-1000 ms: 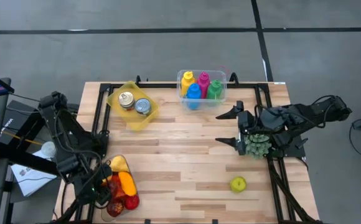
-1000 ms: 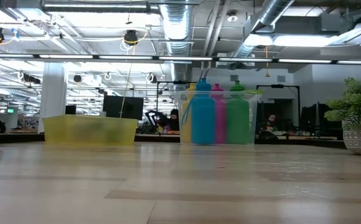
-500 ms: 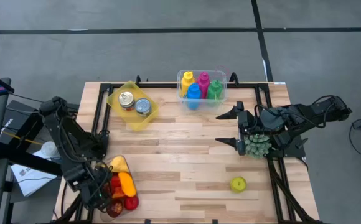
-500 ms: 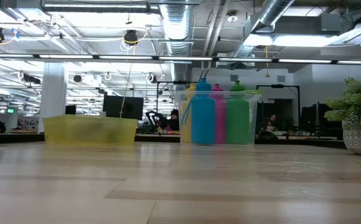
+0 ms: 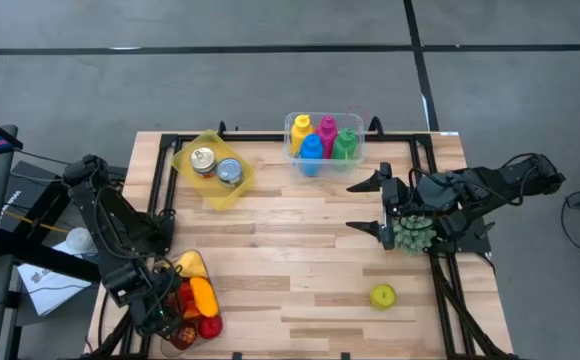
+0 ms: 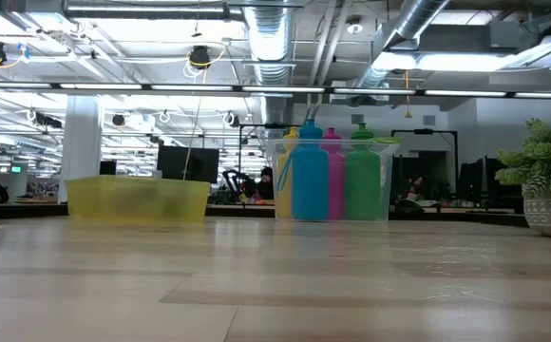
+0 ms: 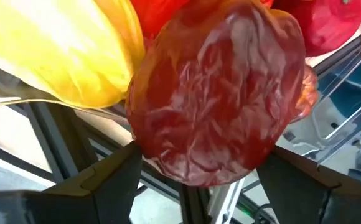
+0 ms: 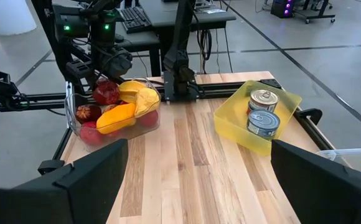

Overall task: Pick & Place Food Item
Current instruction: Put the red apple into the transparent bin, then put the green apple into the transparent bin

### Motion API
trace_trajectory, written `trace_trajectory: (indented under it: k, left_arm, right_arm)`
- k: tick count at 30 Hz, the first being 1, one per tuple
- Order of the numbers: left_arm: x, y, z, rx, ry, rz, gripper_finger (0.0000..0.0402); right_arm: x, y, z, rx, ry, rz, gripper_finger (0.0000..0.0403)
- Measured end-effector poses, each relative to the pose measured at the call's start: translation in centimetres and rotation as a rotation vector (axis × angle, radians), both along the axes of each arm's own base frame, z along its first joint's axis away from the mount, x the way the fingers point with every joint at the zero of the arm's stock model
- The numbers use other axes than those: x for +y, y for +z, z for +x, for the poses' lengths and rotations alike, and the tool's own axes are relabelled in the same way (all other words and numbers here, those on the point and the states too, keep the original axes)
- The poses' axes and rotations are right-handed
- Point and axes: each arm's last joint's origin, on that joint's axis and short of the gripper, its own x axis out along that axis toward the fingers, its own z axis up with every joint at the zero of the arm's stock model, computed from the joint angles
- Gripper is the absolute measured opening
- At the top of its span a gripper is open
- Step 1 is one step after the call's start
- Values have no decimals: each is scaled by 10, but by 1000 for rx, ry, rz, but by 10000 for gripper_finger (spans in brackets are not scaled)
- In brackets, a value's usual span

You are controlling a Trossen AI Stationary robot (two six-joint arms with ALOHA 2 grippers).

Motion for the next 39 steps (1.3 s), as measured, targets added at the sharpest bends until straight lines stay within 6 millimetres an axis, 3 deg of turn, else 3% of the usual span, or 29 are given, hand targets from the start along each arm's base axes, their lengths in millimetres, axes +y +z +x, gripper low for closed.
trace_trajectory:
  k: [13,21,28,33,39]
  left_arm:
    - [7,7,8,-23,57,-47,304]
    - [22,34,0,-120,153,-179,304]
    - [40,58,0,-430,343,-205,304]
    - [48,66,1,-621,452,-159,304]
    - [52,68,3,-747,491,-87,304]
  right_arm:
    - [0,0,0,1,6,-6,382]
    - [1,-8,-4,79,-22,83,382]
    - [25,-54,-5,497,-90,229,382]
    - [64,-94,-4,827,-19,134,382]
    - [104,-135,0,1074,35,49,382]
